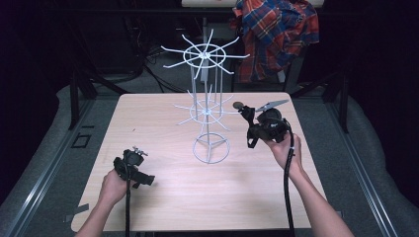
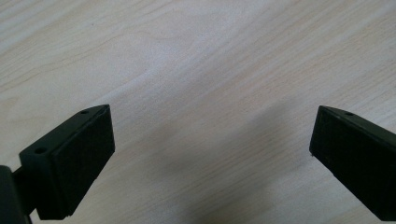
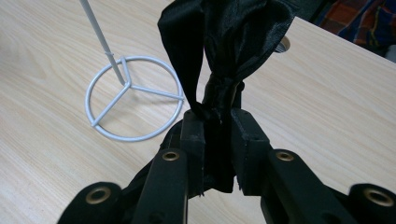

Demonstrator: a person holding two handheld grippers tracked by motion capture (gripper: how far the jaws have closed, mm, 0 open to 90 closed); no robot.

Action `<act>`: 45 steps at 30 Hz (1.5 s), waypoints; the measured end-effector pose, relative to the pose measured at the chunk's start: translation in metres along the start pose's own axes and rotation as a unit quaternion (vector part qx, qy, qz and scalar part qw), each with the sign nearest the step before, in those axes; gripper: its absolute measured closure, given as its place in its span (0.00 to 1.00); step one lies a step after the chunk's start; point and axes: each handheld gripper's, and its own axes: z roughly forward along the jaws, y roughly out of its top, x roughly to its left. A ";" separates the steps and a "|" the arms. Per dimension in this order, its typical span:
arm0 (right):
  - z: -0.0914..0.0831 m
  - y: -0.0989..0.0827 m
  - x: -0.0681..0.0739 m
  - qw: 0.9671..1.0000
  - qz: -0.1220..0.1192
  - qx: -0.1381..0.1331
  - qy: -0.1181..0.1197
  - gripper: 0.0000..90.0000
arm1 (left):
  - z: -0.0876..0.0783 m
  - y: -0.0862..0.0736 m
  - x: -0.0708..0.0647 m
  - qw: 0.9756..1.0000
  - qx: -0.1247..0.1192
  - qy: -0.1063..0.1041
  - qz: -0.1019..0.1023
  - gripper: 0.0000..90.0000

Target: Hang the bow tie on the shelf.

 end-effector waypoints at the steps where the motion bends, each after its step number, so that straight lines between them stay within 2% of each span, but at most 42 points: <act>1: -0.001 0.001 0.000 1.000 -0.001 0.000 -0.001 0.85 | 0.000 0.000 0.000 1.000 0.000 0.000 0.000 0.00; 9: -0.002 0.007 -0.001 1.000 0.006 -0.006 0.001 0.85 | 0.000 0.001 0.000 1.000 0.001 0.000 0.002 0.00; 17: -0.004 0.012 0.006 1.000 -0.003 -0.008 0.003 0.85 | 0.000 -0.001 0.000 1.000 0.000 0.001 0.001 0.00; 24: 0.001 0.013 0.013 1.000 -0.011 -0.006 0.006 0.85 | 0.000 0.000 -0.001 1.000 0.002 -0.001 0.004 0.00; 45: 0.019 0.012 0.021 1.000 -0.017 0.013 0.011 0.84 | 0.001 0.000 0.000 1.000 0.001 -0.001 0.002 0.00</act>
